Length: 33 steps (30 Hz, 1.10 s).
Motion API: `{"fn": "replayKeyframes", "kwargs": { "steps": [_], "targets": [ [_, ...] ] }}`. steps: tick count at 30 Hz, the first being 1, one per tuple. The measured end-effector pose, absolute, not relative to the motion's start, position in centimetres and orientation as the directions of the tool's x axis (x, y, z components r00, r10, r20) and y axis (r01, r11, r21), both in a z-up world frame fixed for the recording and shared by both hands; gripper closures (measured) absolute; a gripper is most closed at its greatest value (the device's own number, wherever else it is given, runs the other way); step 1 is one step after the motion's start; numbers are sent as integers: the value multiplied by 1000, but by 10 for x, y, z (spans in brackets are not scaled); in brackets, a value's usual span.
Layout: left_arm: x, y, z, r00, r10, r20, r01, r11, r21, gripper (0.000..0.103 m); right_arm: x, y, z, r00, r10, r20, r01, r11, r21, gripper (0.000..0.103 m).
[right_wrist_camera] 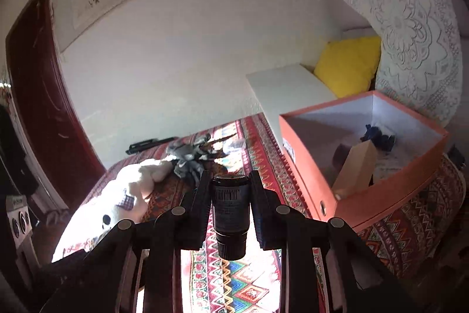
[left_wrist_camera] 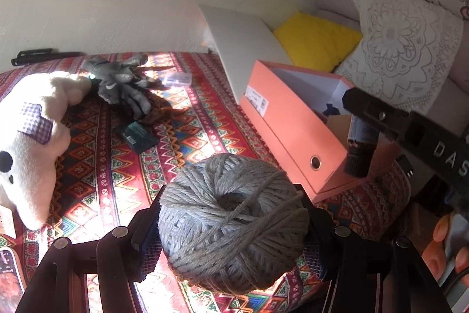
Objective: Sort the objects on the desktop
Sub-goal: 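Carry the bottle and yarn ball into the pink box and open both tools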
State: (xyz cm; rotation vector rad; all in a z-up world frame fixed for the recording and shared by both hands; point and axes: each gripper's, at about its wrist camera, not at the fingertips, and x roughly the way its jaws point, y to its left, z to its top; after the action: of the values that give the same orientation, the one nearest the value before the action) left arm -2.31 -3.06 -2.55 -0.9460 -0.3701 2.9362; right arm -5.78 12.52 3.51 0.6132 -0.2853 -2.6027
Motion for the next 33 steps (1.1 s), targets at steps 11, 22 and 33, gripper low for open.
{"fn": "replayKeyframes", "kwargs": {
  "steps": [11,22,33],
  "targets": [
    [-69,25,17,-845,137,-517,-56,-984,-170,38,-88,200,110,-955,-237,-179,169,-929,330,77],
    [-150,100,55,-861,191,-471,-169,-982,-89,37,-173,257,112,-977,-78,-198,6,-939,343,77],
    [-248,158,30,-794,263,-549,-252,-963,-97,37,-253,327,26,-911,-80,-405,-133,-872,472,76]
  ]
}}
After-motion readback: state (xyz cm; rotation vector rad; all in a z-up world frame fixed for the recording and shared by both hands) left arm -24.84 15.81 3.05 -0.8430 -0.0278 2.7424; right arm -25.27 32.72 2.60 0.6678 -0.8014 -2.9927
